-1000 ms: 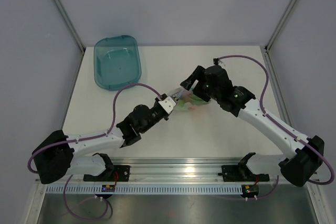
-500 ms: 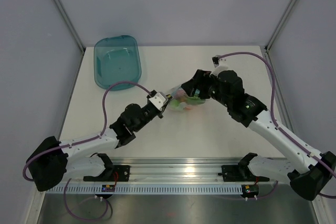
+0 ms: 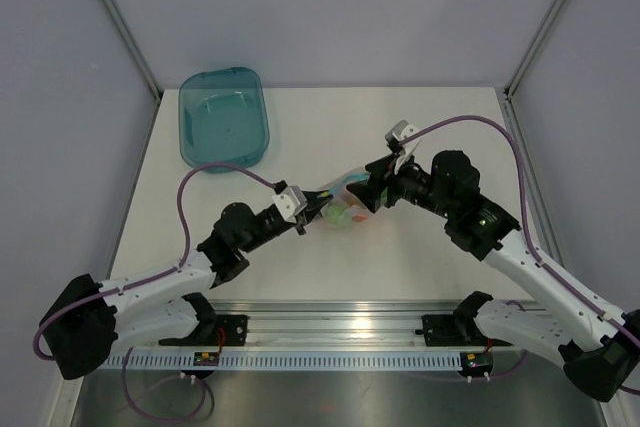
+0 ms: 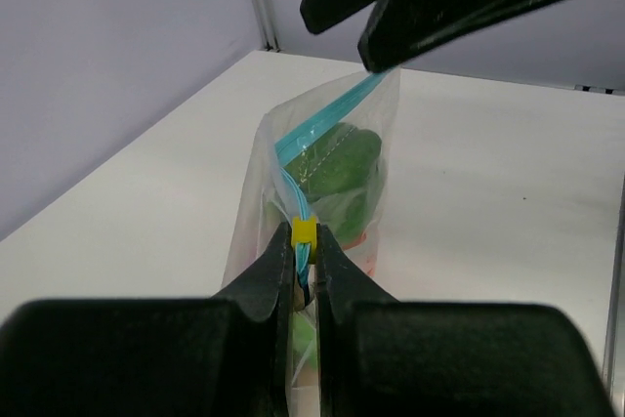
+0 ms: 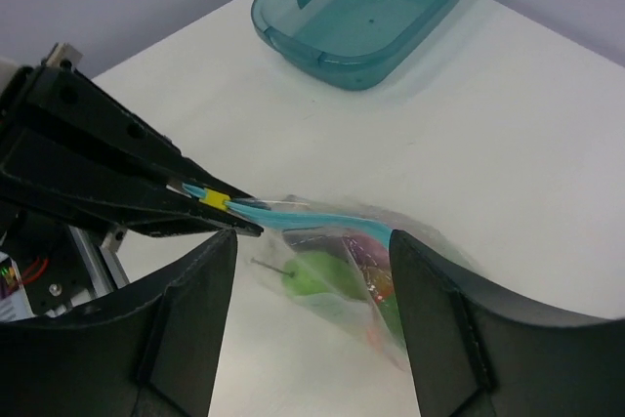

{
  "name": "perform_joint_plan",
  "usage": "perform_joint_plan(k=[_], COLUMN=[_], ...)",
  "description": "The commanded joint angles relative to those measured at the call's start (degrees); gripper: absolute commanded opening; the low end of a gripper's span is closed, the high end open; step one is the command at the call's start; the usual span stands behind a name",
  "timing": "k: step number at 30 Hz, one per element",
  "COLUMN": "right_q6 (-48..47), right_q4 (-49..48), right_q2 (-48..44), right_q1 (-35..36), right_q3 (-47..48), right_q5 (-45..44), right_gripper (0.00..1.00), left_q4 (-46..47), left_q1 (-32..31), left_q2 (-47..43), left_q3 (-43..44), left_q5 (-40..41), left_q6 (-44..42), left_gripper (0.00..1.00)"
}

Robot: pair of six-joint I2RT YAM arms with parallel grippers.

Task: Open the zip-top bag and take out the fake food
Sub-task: Move the zipper food storage bag to the center of the board.

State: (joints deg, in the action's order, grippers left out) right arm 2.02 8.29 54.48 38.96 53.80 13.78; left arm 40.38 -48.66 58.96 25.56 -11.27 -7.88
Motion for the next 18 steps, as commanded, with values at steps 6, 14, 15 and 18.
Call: perform_joint_plan(k=[6, 14, 15, 18], right_q6=[-15.5, -19.6, -20.6, -22.3], right_q4=[-6.0, -11.7, -12.1, -12.9], right_q2=[3.1, 4.3, 4.1, 3.3], right_q1=[0.3, 0.4, 0.4, 0.4], right_q3=[-1.6, -3.5, -3.7, -4.2], right_q5=[13.3, 21.3, 22.2, 25.4], right_gripper=[0.73, 0.72, 0.73, 0.73], left_q4=[4.7, 4.1, 3.7, 1.6], left_q1=[0.6, 0.6, 0.6, 0.6], left_q2=[-6.6, -9.2, -9.3, -9.5], left_q3=[-1.8, -2.6, -2.4, -1.7], left_q5=[-4.1, -8.7, -9.6, -10.8], left_q6=[-0.6, -2.8, -3.5, -4.7], left_gripper=[0.00, 0.00, 0.00, 0.00])
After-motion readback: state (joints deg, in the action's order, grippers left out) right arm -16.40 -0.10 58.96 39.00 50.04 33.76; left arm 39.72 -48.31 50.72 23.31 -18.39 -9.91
